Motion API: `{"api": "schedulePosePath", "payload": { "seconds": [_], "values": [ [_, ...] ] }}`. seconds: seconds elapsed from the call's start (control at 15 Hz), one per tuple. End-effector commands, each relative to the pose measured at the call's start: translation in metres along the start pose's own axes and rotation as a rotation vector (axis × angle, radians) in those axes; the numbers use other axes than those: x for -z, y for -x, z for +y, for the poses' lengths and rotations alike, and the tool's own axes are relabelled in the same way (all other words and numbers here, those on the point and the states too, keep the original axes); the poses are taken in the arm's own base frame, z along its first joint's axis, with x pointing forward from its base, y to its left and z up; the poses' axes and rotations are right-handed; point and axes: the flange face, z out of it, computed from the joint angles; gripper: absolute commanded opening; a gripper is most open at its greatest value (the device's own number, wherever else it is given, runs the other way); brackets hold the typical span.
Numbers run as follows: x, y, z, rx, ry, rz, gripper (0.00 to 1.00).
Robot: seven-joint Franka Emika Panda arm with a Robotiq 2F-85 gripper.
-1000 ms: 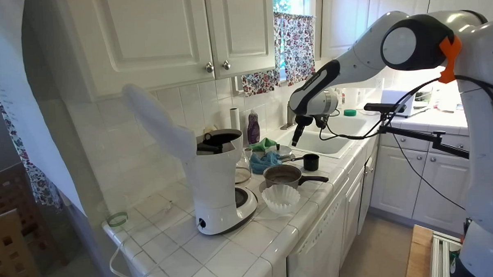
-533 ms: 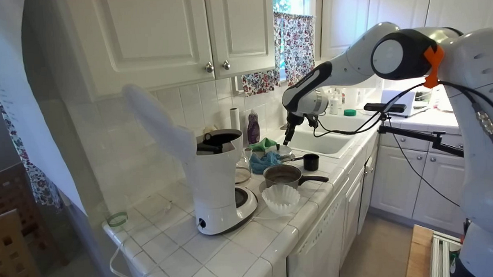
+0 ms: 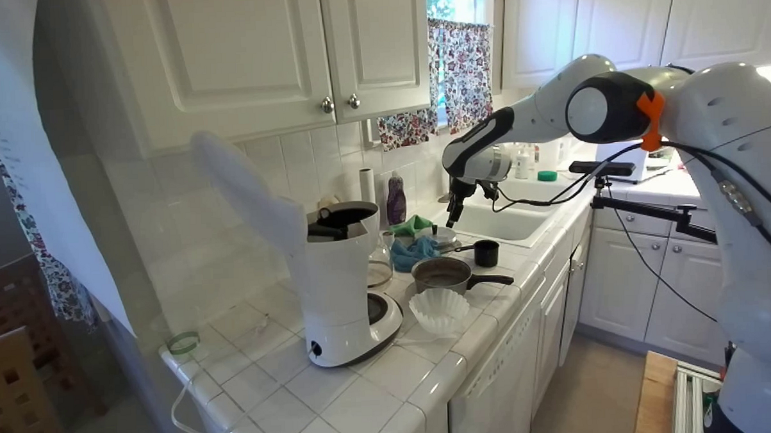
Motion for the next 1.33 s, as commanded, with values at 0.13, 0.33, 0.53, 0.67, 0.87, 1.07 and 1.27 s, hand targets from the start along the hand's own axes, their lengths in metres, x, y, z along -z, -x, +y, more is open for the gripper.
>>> {"api": "schedulePosePath", "payload": {
  "seconds": [0.13,0.33,0.53,0.67,0.87,1.07,1.27],
  "values": [
    [-0.024,-0.005,0.023,0.026,0.008,0.017,1.0],
    [-0.036,-0.007,0.027,0.029,0.015,0.023,1.0],
    [-0.047,-0.01,0.03,0.057,0.026,0.035,1.0],
    [-0.053,-0.013,0.03,0.086,0.037,0.041,1.0],
    [-0.06,-0.017,0.03,0.133,0.048,0.047,1.0],
    [-0.067,-0.02,0.03,0.172,0.054,0.052,0.96],
    [-0.072,-0.021,0.031,0.198,0.06,0.053,0.69]
  ]
}}
